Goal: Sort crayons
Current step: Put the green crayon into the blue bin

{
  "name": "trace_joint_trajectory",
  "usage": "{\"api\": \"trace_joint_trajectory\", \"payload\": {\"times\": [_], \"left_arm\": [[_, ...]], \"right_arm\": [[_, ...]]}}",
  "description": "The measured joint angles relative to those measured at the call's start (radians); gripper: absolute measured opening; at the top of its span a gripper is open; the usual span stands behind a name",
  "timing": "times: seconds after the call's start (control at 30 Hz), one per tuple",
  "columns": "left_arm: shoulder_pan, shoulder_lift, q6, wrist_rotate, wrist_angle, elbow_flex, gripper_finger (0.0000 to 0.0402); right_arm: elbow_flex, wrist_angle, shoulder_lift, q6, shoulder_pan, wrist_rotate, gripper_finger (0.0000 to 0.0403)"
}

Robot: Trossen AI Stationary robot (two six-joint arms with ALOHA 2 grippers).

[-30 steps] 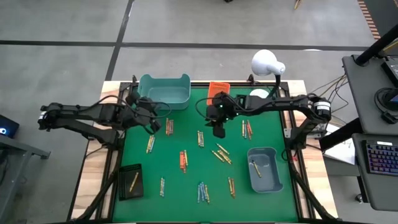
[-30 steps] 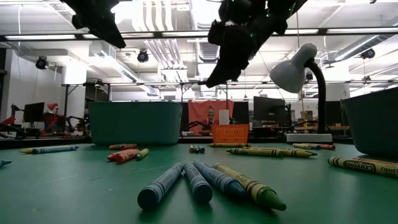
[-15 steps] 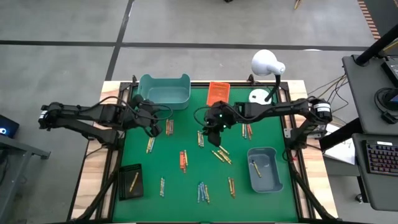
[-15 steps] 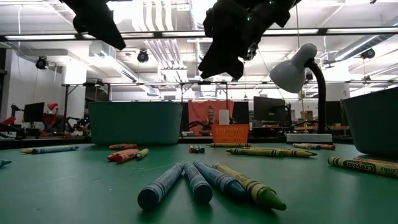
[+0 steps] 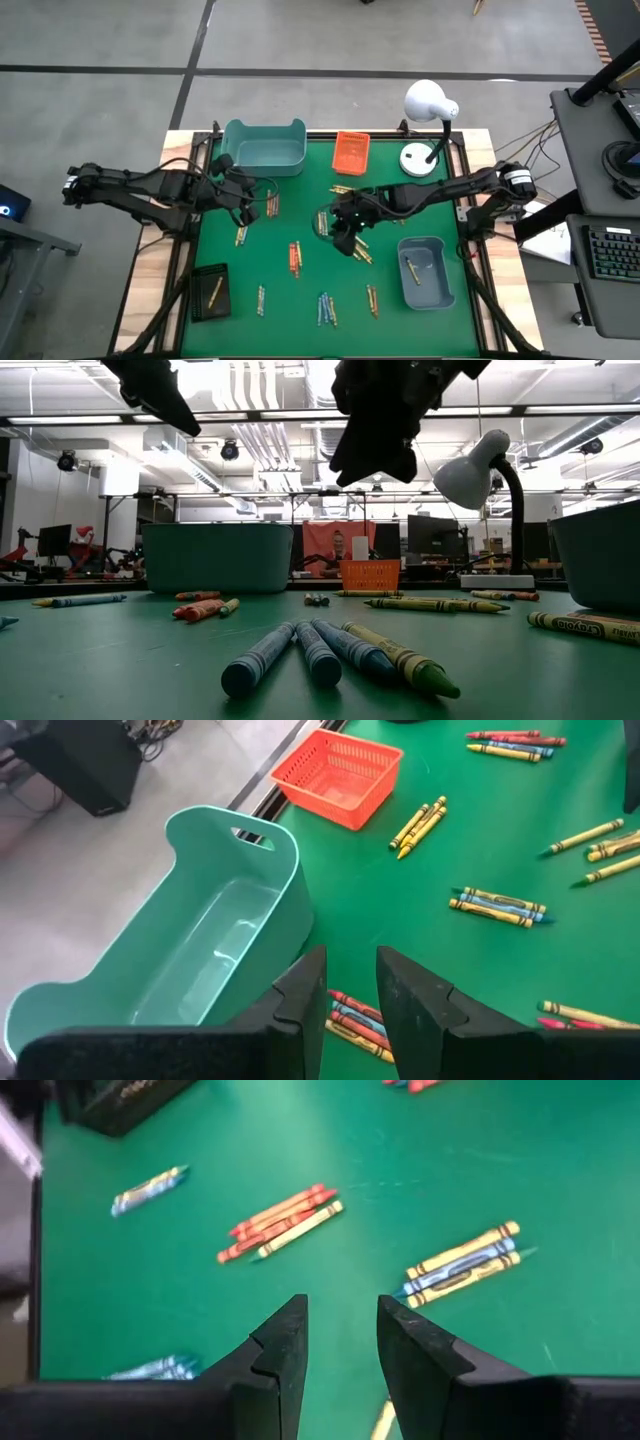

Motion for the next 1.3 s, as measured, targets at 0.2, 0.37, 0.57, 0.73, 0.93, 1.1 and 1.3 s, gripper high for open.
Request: {"api": "trace_joint_trajectory", "payload": {"times": [0.2, 0.37, 0.57, 0.73, 0.93, 1.1, 1.3], "left_arm": [[0.001, 0.000, 0.067, 0.000, 0.003, 0.000, 0.0073], [0.001, 0.000, 0.122, 0.000, 0.003, 0.000, 0.0073], [0.001, -0.003, 0.173, 0.000, 0.000, -0.002, 0.0073], [0.001, -0.005, 0.185, -0.001, 0.001, -0.021, 0.0073], [0.000, -0.006, 0.174, 0.023, 0.000, -0.067, 0.0073], [0.000, -0.008, 0.110, 0.154, 0.000, -0.111, 0.0073], [-0.001, -0.008, 0.079, 0.175, 0.027, -0.156, 0.0073]], "right_arm": [[0.002, 0.002, 0.002, 0.202, 0.005, 0.007, 0.0109], [0.007, 0.004, 0.027, 0.324, 0.006, 0.007, 0.0109], [0.048, -0.071, 0.086, 0.408, 0.011, -0.013, 0.0109], [0.132, -0.276, 0.142, 0.427, 0.017, -0.048, 0.0109], [0.201, -0.563, 0.171, 0.448, 0.035, -0.057, 0.0109], [0.206, -0.730, 0.170, 0.469, 0.090, -0.121, 0.0109], [0.206, -0.755, 0.170, 0.472, 0.119, -0.119, 0.0109]]}}
